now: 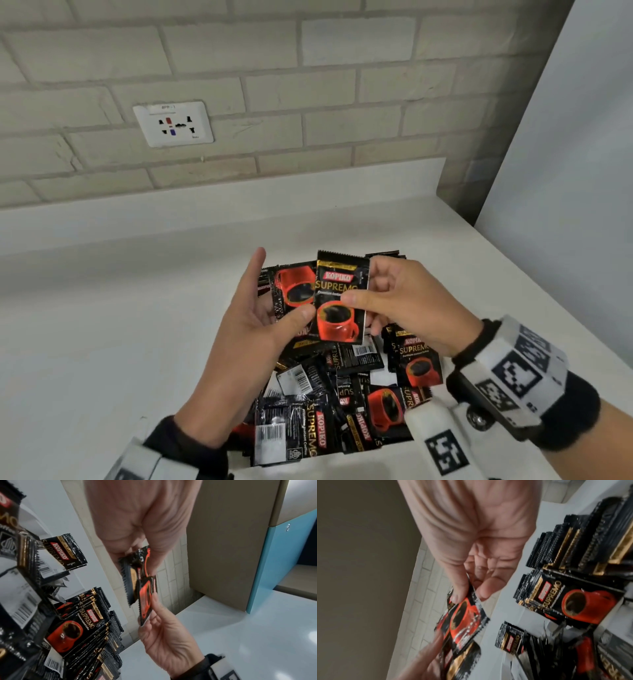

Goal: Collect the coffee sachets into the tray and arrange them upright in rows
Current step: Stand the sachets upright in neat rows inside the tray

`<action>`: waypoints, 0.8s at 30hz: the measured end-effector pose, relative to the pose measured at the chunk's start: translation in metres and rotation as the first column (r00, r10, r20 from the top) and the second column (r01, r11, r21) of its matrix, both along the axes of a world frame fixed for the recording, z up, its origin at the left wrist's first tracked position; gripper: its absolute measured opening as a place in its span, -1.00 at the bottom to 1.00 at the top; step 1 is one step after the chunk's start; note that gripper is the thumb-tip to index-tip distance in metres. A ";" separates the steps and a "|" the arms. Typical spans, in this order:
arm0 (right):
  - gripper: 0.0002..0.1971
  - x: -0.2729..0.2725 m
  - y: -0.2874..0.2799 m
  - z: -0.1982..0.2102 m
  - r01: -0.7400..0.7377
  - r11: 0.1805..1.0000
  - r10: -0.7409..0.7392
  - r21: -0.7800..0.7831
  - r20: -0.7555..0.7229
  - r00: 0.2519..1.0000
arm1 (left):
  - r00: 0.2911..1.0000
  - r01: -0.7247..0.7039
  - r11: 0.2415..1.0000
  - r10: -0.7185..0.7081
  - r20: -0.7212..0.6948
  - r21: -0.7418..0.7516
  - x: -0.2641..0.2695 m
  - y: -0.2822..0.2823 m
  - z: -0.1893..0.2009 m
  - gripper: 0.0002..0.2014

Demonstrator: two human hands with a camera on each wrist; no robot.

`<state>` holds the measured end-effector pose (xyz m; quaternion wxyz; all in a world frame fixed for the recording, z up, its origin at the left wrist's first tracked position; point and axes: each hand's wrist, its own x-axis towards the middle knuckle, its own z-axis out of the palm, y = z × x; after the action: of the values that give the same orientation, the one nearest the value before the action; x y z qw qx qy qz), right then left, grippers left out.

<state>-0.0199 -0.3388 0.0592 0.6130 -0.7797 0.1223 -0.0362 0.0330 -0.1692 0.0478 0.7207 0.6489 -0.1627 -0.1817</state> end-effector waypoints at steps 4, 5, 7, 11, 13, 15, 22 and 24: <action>-0.89 -0.006 -0.013 0.002 0.102 0.989 -0.106 0.103 0.037 0.994 | 0.997 -0.007 0.998 0.003 -0.074 -0.056 0.006 0.005 -0.004 -0.50; -0.85 -0.008 -0.016 0.001 0.125 0.977 -0.135 0.173 0.048 0.990 | 0.997 -0.019 0.998 0.014 -0.081 -0.063 0.007 0.005 -0.004 -0.59; -0.74 -0.014 -0.021 0.000 0.160 0.939 -0.185 0.305 0.057 0.981 | 0.994 -0.066 0.995 0.059 -0.094 -0.074 0.008 0.006 -0.005 -0.71; -0.43 -0.024 -0.024 -0.008 0.130 0.870 -0.193 0.475 0.086 0.977 | 0.983 -0.149 0.973 0.126 -0.131 -0.178 0.011 0.005 -0.003 -0.79; -0.28 -0.027 -0.023 -0.014 0.099 0.829 -0.185 0.550 0.104 0.977 | 0.978 -0.173 0.963 0.143 -0.155 -0.205 0.013 0.004 0.000 -0.79; -0.26 -0.030 -0.019 -0.019 0.068 0.784 -0.171 0.617 0.110 0.979 | 0.972 -0.199 0.953 0.163 -0.166 -0.229 0.015 0.003 0.001 -0.85; -0.43 -0.030 0.005 -0.026 -0.012 0.754 -0.078 0.656 0.108 0.991 | 0.971 -0.214 0.952 0.182 -0.155 -0.219 0.015 -0.002 0.004 -0.58; -0.46 -0.029 0.012 -0.026 -0.001 0.757 -0.068 0.653 0.080 0.994 | 0.969 -0.207 0.951 0.167 -0.184 -0.231 0.012 -0.003 0.006 -0.52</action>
<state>-0.0494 -0.3268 0.0329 0.8506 -0.5124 0.1108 -0.0408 0.0455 -0.1726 0.0541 0.8211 0.5491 -0.0627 -0.1427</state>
